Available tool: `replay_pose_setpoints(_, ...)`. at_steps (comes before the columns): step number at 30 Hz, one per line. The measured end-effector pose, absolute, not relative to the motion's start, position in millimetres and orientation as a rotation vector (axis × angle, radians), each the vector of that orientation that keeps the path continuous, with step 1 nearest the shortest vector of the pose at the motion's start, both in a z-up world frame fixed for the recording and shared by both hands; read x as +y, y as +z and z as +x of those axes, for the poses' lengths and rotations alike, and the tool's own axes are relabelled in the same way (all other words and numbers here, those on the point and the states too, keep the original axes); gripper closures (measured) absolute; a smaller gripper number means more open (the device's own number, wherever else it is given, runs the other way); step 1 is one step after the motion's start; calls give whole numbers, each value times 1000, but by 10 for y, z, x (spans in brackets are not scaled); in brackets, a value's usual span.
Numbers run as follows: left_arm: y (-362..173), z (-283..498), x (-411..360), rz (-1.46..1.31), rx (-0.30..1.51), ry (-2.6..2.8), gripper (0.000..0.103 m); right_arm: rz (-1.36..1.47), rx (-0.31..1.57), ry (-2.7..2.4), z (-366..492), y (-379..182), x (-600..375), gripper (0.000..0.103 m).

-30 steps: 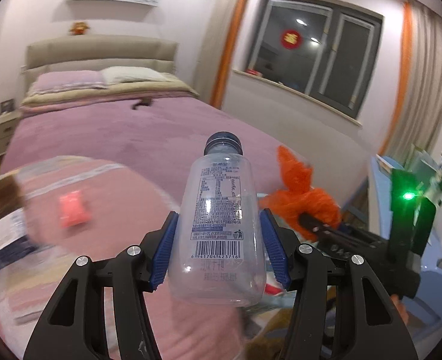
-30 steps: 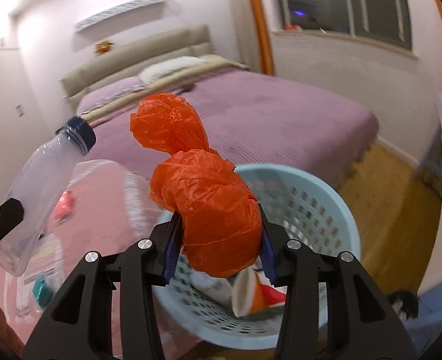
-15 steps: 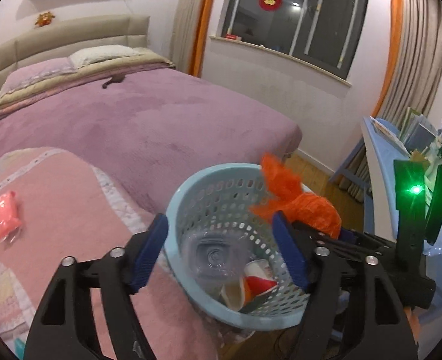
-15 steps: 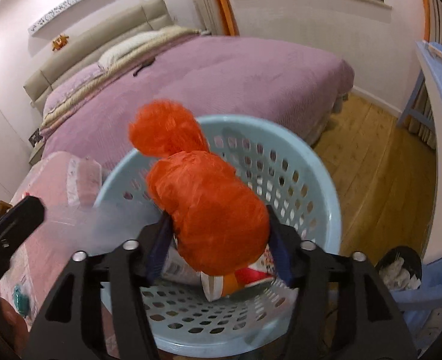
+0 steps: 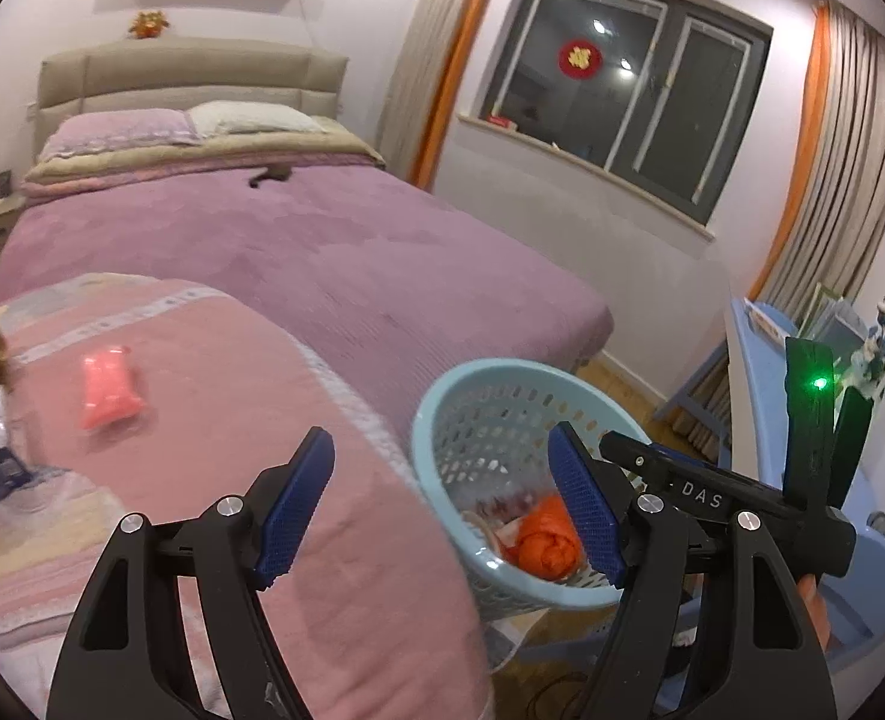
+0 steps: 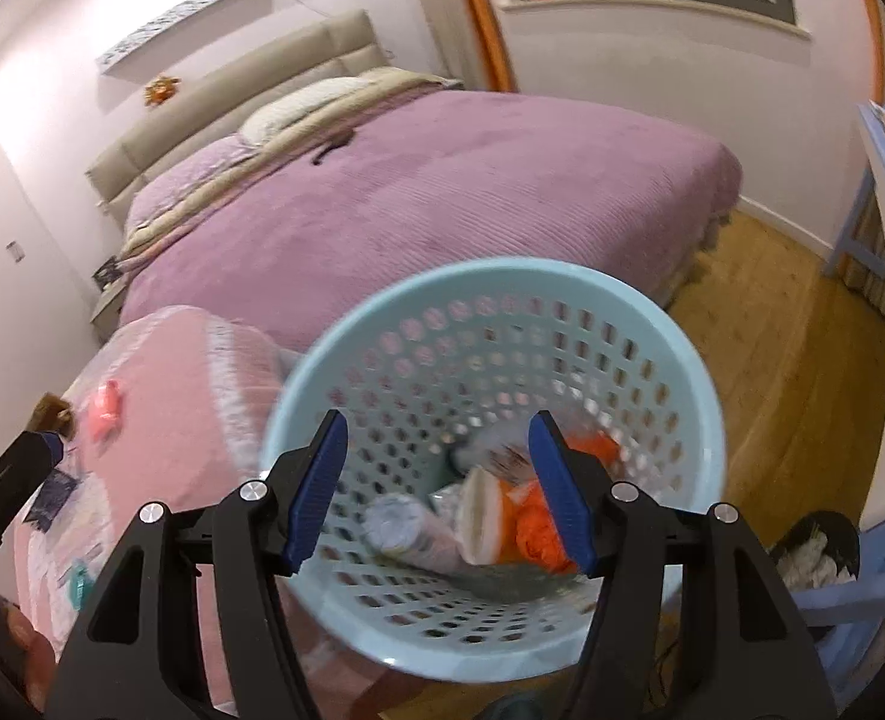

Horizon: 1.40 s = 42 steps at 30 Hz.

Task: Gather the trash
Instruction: 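Open the right tool over the basket while the left tool drops the bottle in, then move both tools back from the basket to the trash pile, then grasp the teal packet with the right tool while the left tool grasps the white carton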

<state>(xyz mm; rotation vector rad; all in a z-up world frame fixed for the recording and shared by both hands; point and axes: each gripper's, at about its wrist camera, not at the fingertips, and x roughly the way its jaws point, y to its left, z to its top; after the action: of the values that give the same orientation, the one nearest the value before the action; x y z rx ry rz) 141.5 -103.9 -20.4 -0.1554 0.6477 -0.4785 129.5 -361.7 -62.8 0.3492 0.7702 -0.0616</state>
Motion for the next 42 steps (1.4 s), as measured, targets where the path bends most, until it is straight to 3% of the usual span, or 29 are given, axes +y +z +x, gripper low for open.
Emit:
replay_pose_setpoints(12, 140, 1039, -16, -227, 544, -322, 31, 194, 687, 182, 1117, -295, -2563, 44)
replay_pose_setpoints(28, -177, 707, 1573, -419, 596, 15, 31, 16, 847, 567, 657, -790, -977, 44)
replay_pose_setpoints(42, -376, 944, 1941, -421, 695, 75, 31, 21, 913, 505, 743, -996, -662, 44)
